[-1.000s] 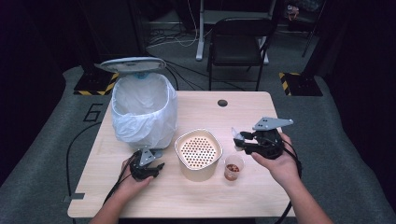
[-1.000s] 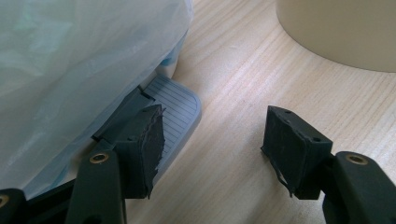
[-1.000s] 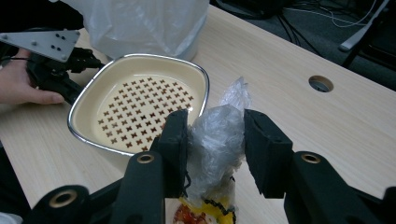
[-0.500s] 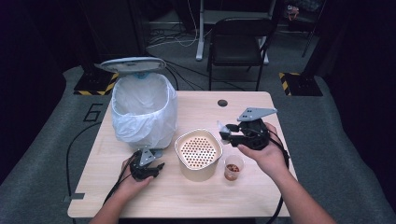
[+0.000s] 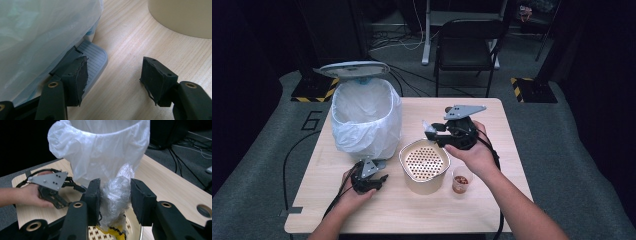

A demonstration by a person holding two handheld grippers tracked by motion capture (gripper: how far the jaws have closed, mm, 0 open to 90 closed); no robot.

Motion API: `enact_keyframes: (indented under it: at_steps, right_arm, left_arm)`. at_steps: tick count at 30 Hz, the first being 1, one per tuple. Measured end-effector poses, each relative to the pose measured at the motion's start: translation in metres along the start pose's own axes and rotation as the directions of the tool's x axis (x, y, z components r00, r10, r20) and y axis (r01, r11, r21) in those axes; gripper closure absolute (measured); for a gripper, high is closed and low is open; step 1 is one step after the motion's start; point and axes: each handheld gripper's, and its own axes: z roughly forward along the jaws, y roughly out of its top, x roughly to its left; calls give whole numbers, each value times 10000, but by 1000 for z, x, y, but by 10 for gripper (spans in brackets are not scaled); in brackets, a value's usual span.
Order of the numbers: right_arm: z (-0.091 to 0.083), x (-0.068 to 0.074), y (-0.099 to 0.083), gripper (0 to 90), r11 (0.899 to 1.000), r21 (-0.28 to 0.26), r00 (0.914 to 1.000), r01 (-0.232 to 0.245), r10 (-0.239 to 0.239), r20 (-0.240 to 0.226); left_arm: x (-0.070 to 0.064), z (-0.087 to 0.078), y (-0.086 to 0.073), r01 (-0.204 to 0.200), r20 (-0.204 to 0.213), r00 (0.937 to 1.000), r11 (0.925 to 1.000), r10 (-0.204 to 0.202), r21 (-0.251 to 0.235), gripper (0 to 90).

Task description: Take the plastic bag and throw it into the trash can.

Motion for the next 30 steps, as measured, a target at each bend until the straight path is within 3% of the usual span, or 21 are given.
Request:
enact_keyframes:
  at_steps: [11, 17, 18, 19, 30]
  right_arm:
    - [25, 3, 26, 612, 9956, -931, 9998, 130, -144, -147]
    - [34, 7, 44, 613, 9942, -961, 9984, 484, -510, -246]
    - [36, 8, 48, 613, 9939, -978, 9982, 516, -543, -257]
    - [37, 9, 50, 613, 9935, -986, 9979, 562, -591, -269]
    - [60, 14, 67, 613, 9943, -900, 9978, 564, -593, -293]
  left_arm:
    - [0, 0, 0, 23, -5, 10000, 10000, -23, -16, 382]
    - [-1, 1, 0, 194, -49, 9998, 9997, -194, -120, 382]
    - [0, 0, 0, -52, -136, 9999, 10000, 51, -69, 382]
    - [0, 0, 0, -35, -140, 9999, 10000, 34, -71, 382]
    - [0, 0, 0, -30, -150, 9999, 10000, 29, -81, 382]
